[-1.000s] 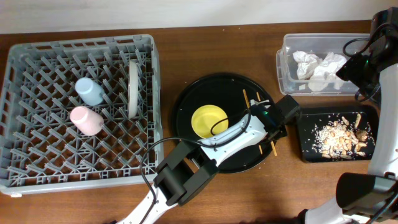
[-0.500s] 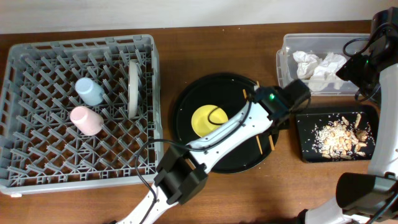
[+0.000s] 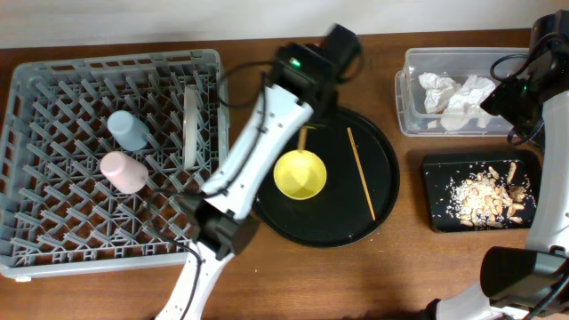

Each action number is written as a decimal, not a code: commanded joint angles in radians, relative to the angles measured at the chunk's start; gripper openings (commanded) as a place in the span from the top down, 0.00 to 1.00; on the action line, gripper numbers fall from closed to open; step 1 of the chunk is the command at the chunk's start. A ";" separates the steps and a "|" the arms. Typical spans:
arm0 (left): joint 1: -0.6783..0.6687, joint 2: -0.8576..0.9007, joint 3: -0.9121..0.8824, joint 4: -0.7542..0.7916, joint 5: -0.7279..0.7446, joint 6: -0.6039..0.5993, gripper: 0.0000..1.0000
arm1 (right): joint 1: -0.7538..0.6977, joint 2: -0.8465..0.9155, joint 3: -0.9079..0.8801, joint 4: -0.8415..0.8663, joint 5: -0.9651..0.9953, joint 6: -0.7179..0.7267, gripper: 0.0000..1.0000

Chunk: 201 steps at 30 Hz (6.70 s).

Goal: Sort waste into correct bins and load items into the dishwasher rack
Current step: 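Carry the chopstick to the dish rack and insert it upright, then grasp the second wooden chopstick on the round tray with the left gripper, then insert the second chopstick into the dish rack beside the first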

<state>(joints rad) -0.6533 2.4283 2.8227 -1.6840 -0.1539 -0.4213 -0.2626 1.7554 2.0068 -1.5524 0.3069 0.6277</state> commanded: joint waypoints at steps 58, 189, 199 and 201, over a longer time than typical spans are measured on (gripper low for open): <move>0.515 -0.022 -0.282 -0.004 0.232 0.227 1.00 | -0.006 0.007 0.006 -0.003 0.019 0.006 0.01; 0.532 0.201 0.109 -0.004 0.195 0.270 0.60 | -0.006 0.007 0.006 -0.003 0.019 0.006 0.01; 0.531 0.126 0.110 -0.004 0.309 0.270 0.53 | -0.006 0.007 0.006 -0.003 0.019 0.006 0.01; 0.529 0.069 0.110 -0.004 0.316 0.270 0.53 | -0.006 0.007 0.006 -0.003 0.019 0.006 0.01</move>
<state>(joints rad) -0.1246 2.6461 2.9292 -1.6867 0.0967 -0.1574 -0.2626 1.7554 2.0068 -1.5524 0.3073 0.6277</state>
